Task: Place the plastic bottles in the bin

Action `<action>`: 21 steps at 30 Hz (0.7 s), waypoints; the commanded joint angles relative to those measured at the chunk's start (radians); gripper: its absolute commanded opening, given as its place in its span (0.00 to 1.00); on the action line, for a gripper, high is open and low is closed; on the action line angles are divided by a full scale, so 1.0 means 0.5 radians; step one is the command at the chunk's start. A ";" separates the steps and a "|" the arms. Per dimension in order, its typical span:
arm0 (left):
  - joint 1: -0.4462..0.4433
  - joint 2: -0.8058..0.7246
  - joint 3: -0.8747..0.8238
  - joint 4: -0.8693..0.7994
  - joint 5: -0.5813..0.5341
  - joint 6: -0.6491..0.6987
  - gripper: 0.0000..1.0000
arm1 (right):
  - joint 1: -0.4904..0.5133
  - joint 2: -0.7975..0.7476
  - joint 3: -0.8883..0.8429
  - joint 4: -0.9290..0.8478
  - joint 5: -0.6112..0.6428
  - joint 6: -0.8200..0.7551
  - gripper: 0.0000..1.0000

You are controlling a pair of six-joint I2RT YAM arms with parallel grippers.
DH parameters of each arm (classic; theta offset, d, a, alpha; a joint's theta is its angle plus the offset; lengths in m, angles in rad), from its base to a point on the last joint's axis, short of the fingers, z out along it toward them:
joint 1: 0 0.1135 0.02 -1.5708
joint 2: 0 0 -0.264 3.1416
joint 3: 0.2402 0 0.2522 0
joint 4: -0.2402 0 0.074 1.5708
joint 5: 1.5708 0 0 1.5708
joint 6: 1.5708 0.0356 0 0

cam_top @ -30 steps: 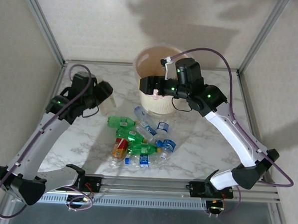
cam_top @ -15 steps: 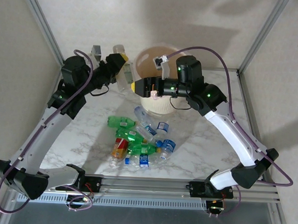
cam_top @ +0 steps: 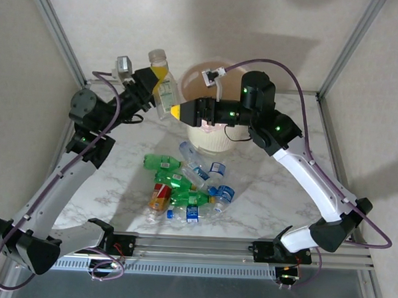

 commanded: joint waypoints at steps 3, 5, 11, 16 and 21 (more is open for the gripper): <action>-0.048 -0.053 -0.023 0.273 0.060 -0.062 0.52 | 0.015 0.014 -0.106 0.314 -0.193 0.186 0.99; -0.062 -0.062 -0.018 0.229 0.040 -0.027 0.52 | 0.015 0.014 -0.128 0.367 -0.221 0.225 0.99; -0.095 -0.062 -0.024 0.189 0.020 0.017 0.52 | 0.027 0.020 -0.155 0.469 -0.255 0.291 0.95; -0.126 -0.051 -0.029 0.129 0.004 0.089 0.52 | 0.035 0.032 -0.148 0.485 -0.244 0.317 0.90; -0.145 -0.037 -0.067 0.120 -0.002 0.119 0.52 | 0.040 0.036 -0.147 0.470 -0.217 0.318 0.82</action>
